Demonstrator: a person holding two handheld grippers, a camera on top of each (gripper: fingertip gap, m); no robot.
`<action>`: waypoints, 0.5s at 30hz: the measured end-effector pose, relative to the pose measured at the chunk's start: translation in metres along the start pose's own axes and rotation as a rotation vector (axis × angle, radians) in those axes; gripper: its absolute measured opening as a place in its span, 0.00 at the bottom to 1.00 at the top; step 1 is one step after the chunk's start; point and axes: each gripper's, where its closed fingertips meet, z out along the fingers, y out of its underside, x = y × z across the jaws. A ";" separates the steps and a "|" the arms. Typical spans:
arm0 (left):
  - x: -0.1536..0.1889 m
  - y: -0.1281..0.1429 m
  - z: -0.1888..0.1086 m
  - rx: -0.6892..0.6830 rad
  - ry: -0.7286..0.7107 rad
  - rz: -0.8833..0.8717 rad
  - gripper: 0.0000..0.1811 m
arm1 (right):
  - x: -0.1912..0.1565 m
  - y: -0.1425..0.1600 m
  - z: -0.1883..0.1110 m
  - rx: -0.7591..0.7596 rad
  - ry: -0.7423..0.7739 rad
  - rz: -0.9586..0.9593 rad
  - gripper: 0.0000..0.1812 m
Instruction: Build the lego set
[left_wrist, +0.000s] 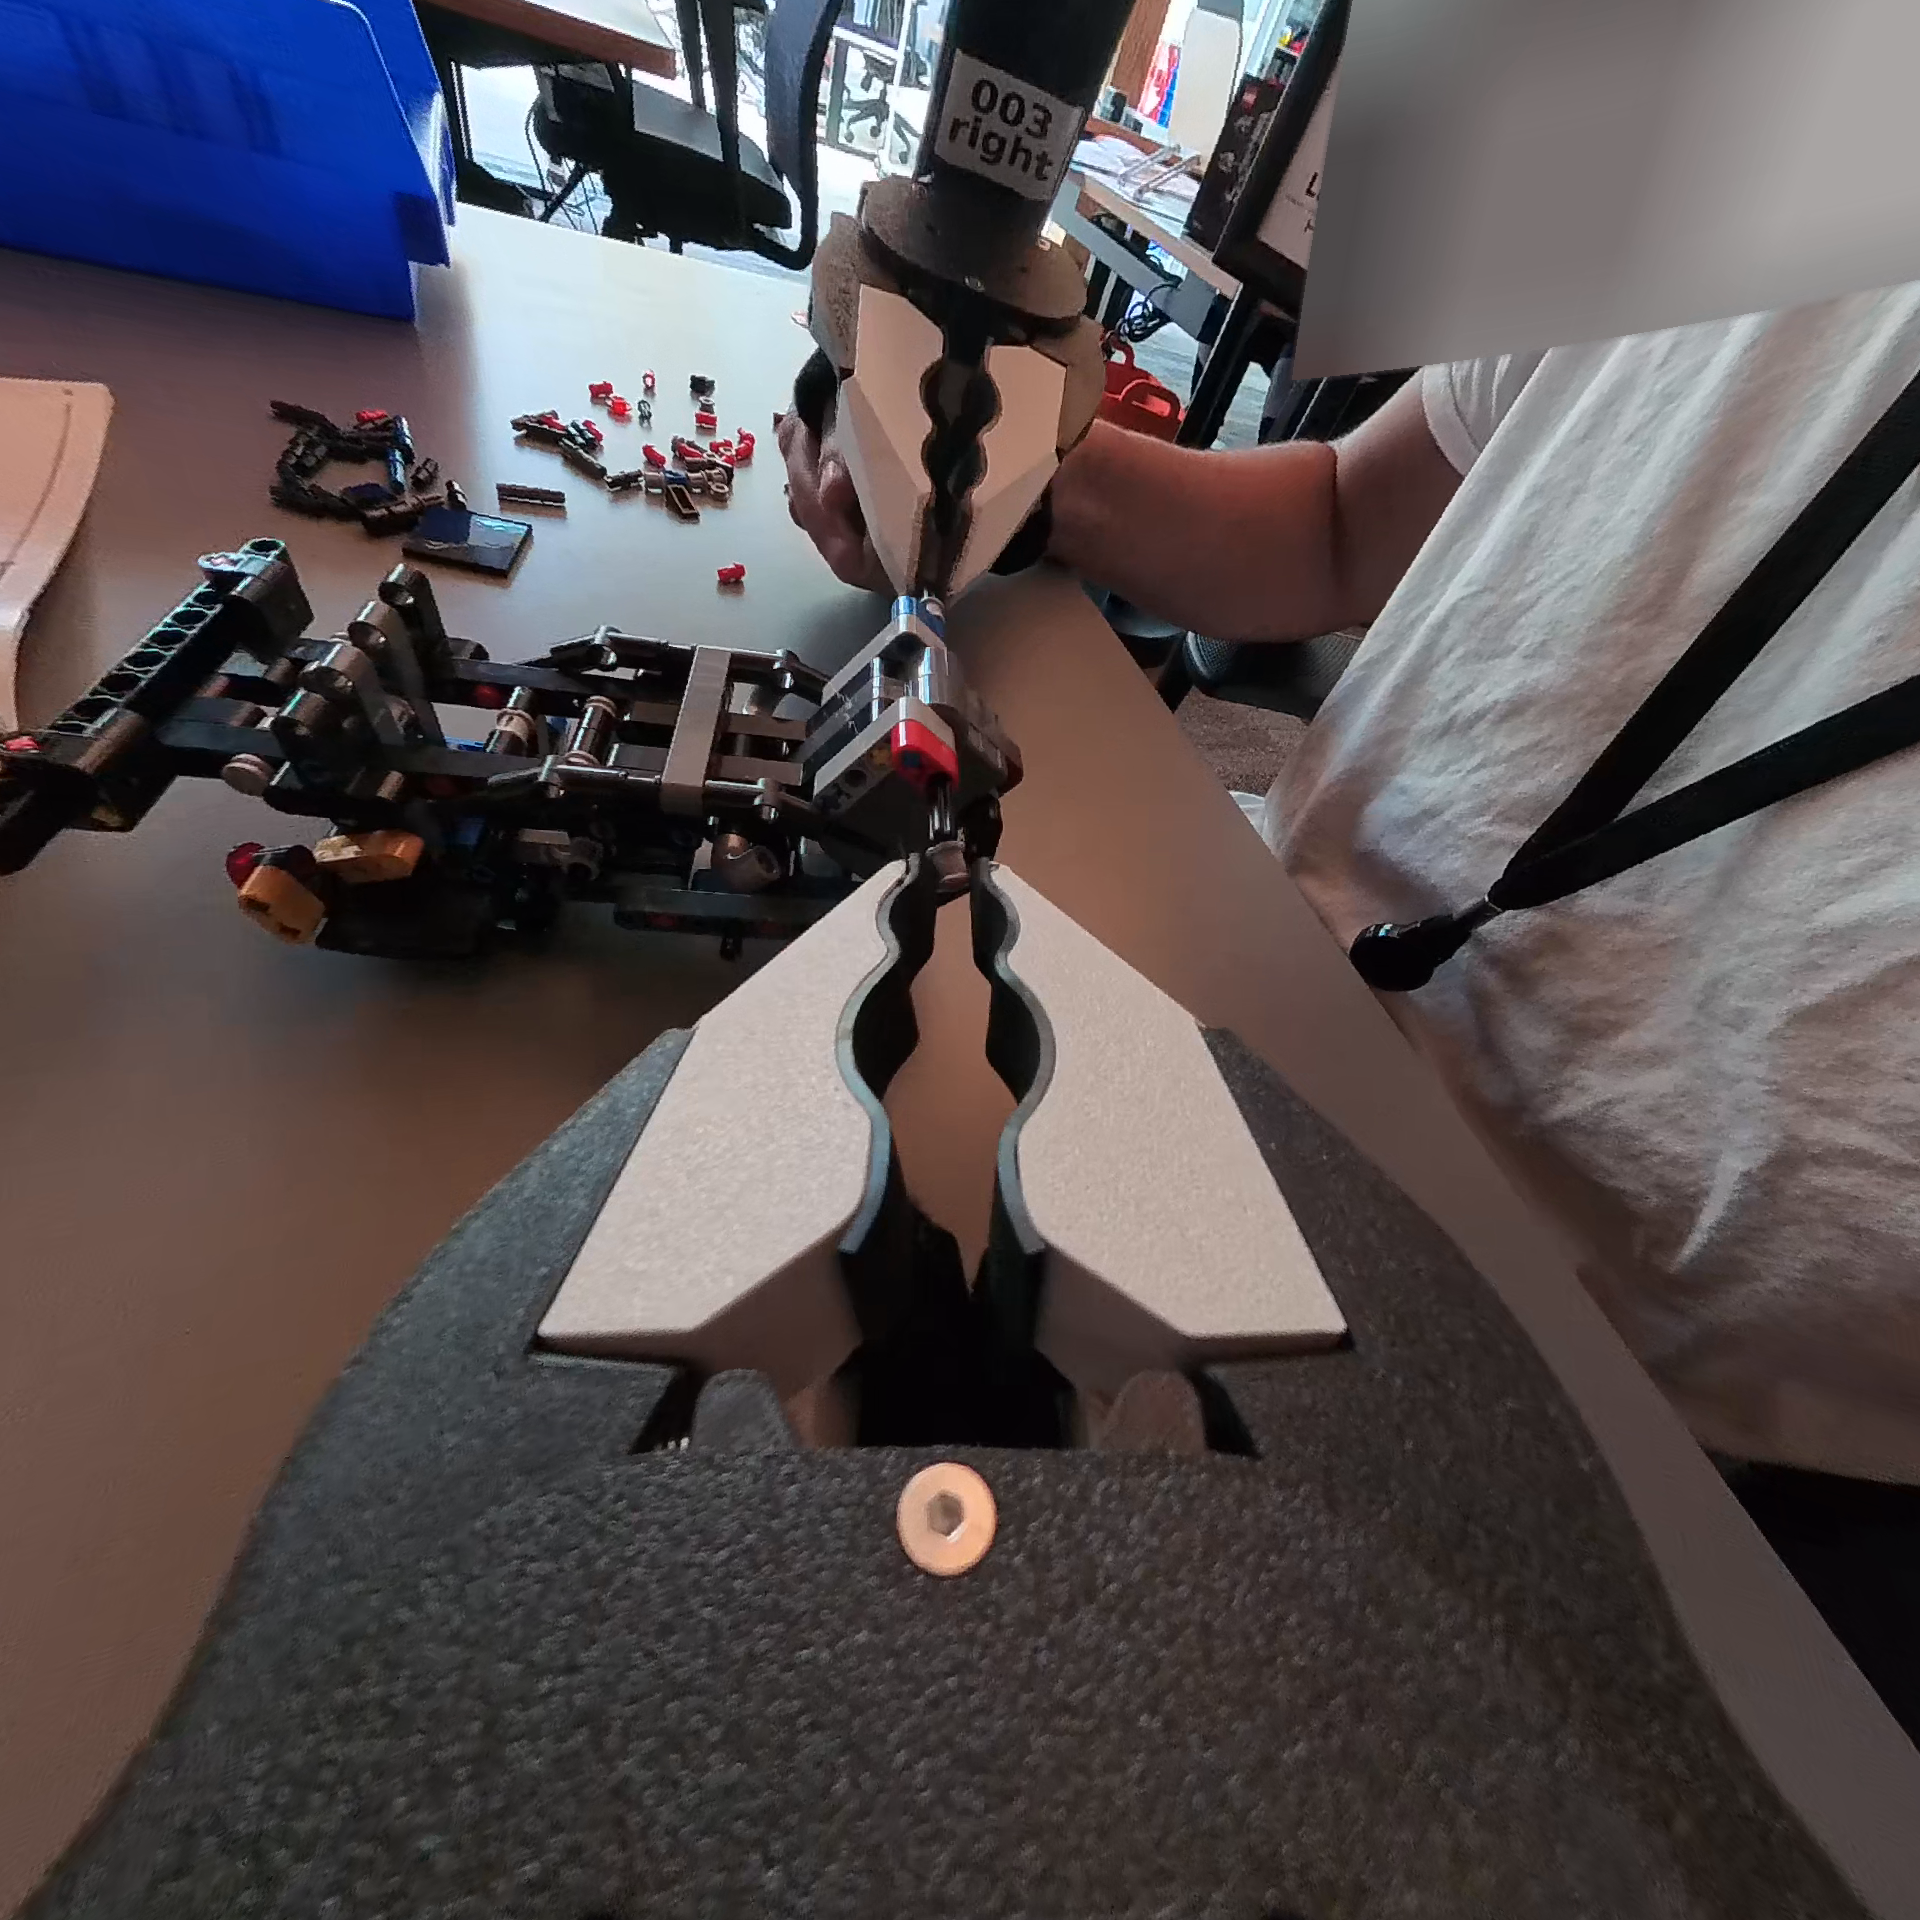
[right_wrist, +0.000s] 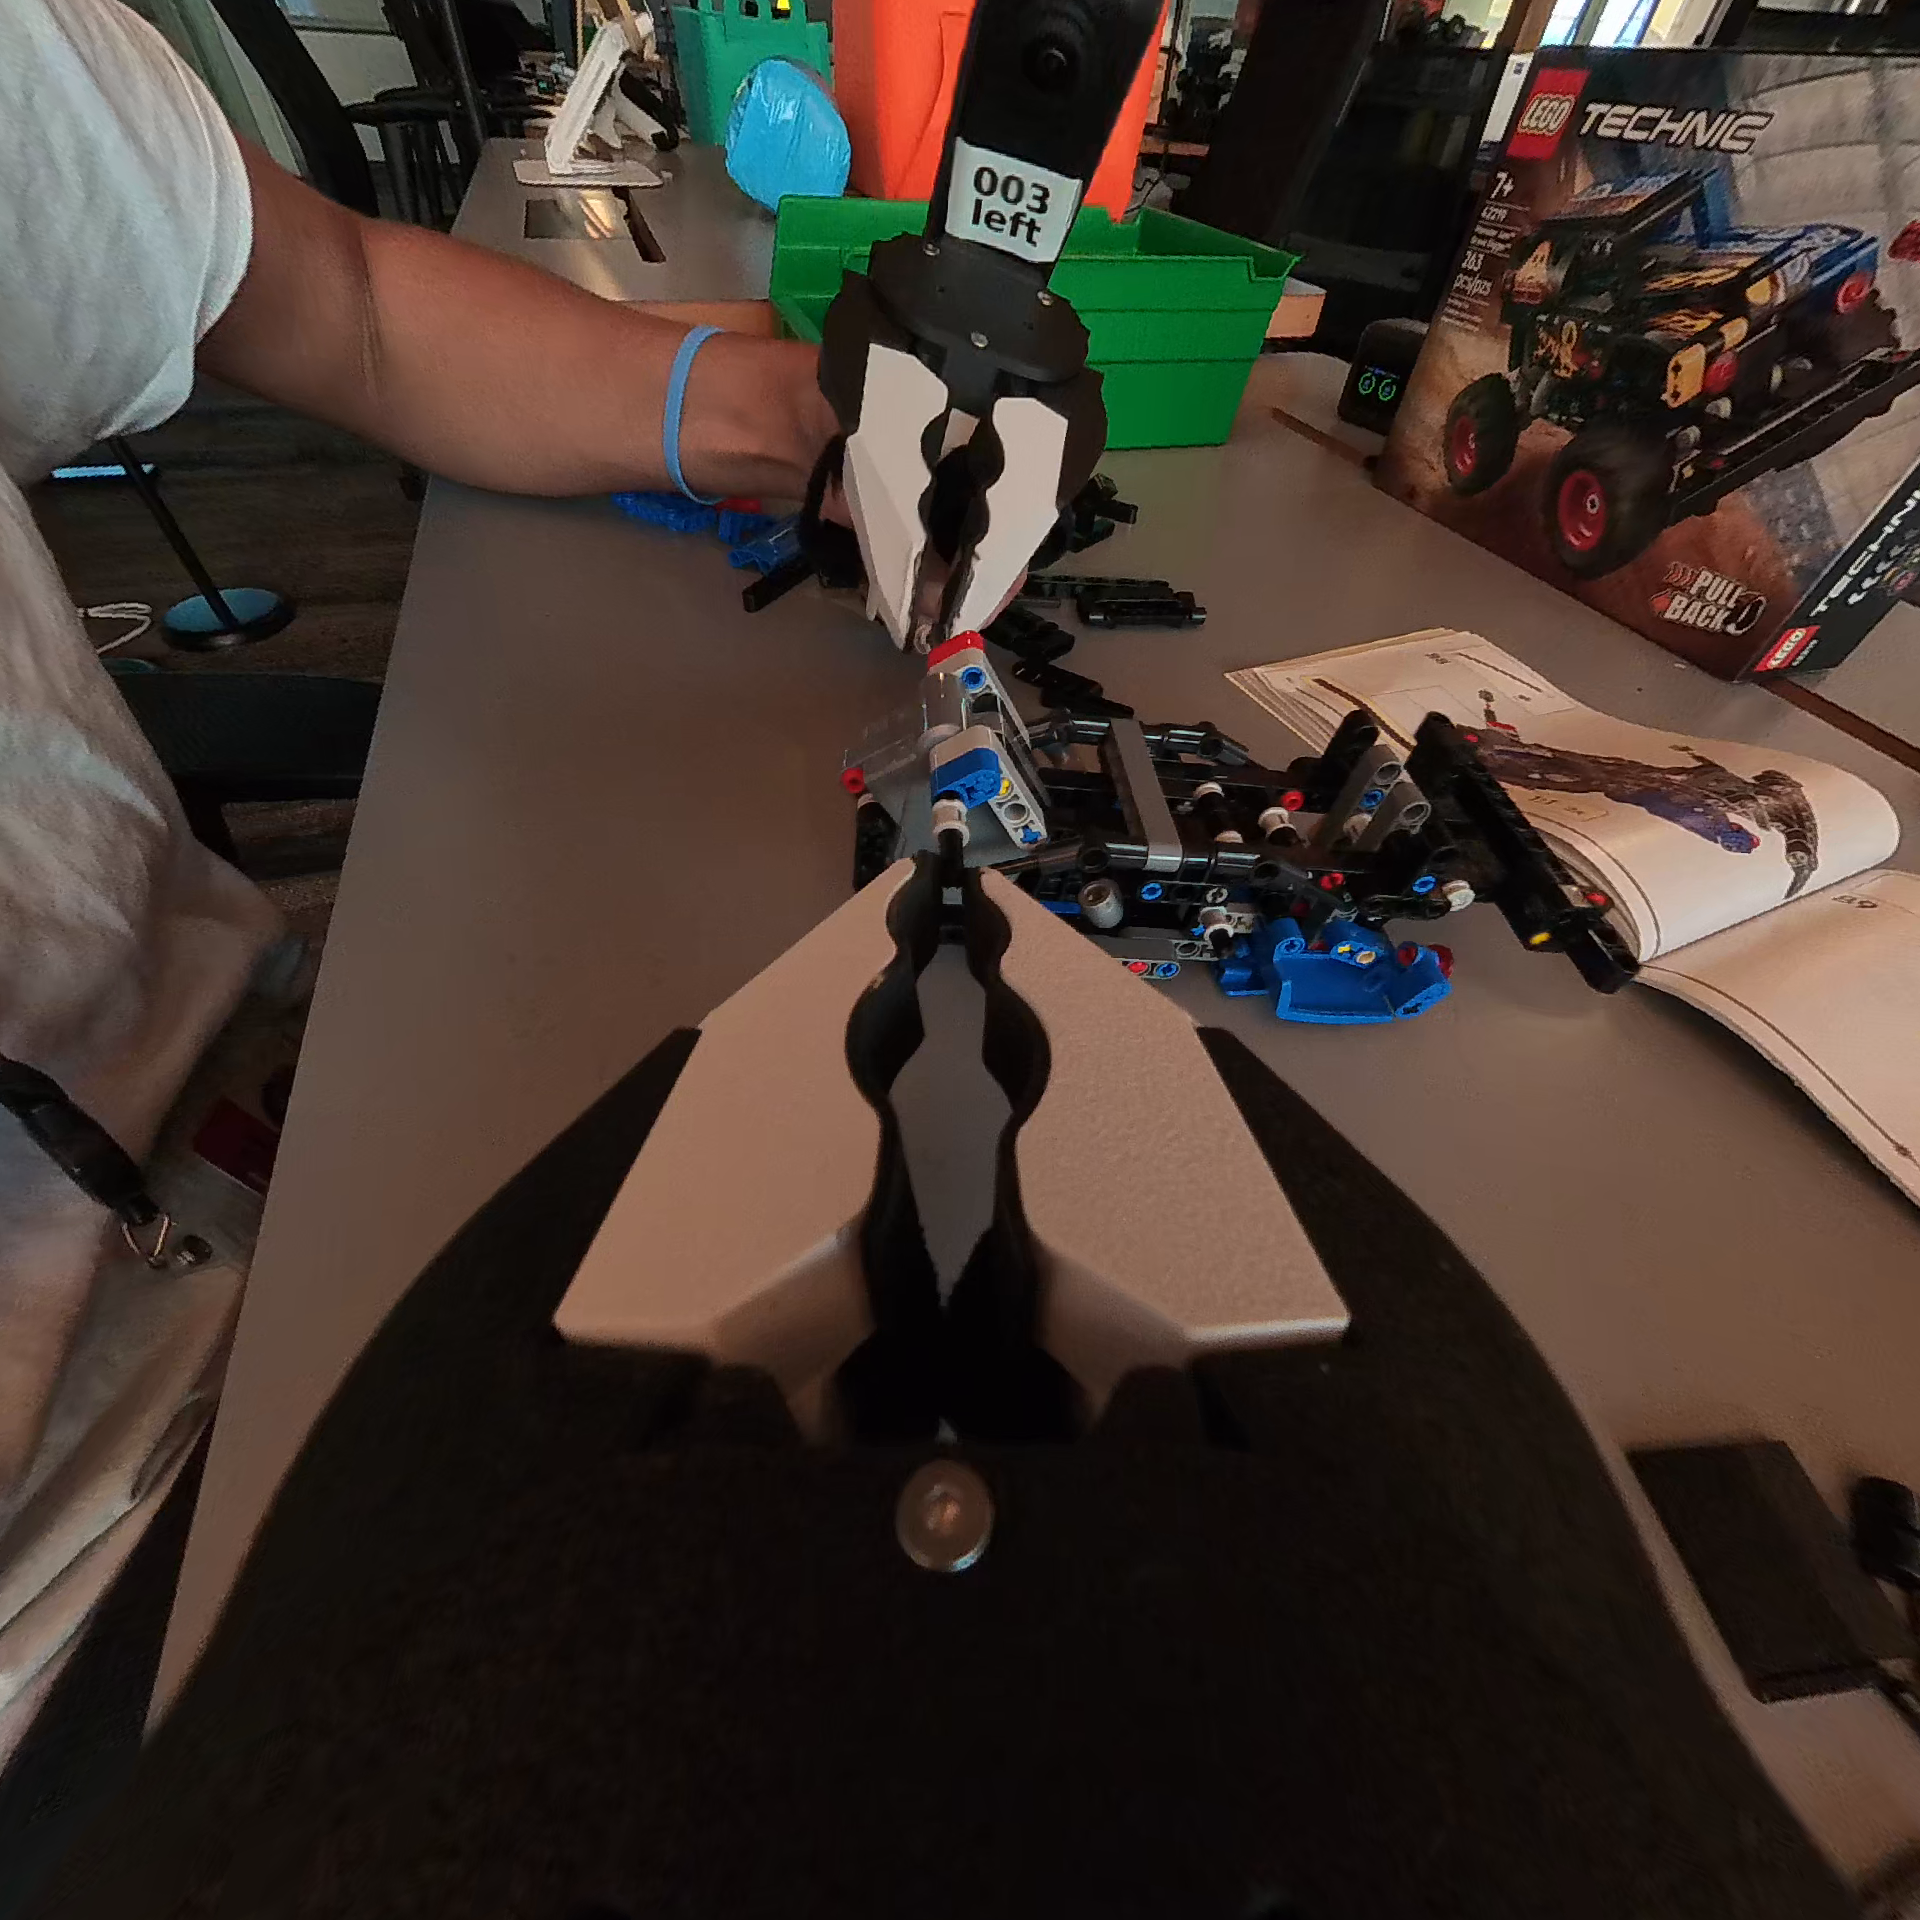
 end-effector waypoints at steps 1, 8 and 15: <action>0.000 0.000 0.000 0.002 0.004 -0.002 0.03 | 0.000 0.000 0.000 0.000 0.000 -0.001 0.02; 0.003 0.001 0.000 -0.050 0.026 0.043 0.03 | -0.001 0.000 0.001 0.001 -0.009 -0.002 0.02; 0.002 0.002 0.000 -0.085 0.048 0.065 0.03 | -0.001 -0.001 0.001 0.004 -0.010 -0.002 0.02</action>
